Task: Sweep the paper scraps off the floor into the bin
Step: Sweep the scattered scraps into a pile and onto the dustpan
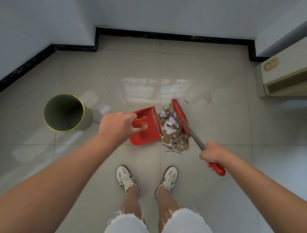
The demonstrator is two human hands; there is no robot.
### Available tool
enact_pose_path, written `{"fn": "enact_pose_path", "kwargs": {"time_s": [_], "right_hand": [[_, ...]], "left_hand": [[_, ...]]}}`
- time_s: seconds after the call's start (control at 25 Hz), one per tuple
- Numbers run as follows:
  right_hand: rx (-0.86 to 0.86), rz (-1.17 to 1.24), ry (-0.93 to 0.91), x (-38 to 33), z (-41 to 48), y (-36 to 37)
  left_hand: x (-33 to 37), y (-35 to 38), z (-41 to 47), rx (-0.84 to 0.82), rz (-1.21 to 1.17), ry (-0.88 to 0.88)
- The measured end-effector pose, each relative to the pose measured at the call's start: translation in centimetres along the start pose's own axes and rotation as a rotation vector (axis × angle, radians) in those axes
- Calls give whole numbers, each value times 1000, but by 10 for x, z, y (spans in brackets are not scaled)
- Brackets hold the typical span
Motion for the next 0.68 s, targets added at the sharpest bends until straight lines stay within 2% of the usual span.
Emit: {"fn": "enact_pose_path", "kwargs": {"time_s": [0.44, 0.68], "right_hand": [[-111, 29, -141, -25, -30, 39], [-1, 64, -161, 31, -63, -2]], "left_hand": [[-13, -10, 1, 11, -13, 22], [-23, -16, -20, 54, -9, 68]]}}
Point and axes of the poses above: each hand's wrist, its own z-axis towards the middle knuckle, its own y-axis out of the palm, x = y × z, the point moved 9 cm from there along z, towards the middle knuckle, and after that the axes turned 6 degrees about y, right-handed, at the moved point
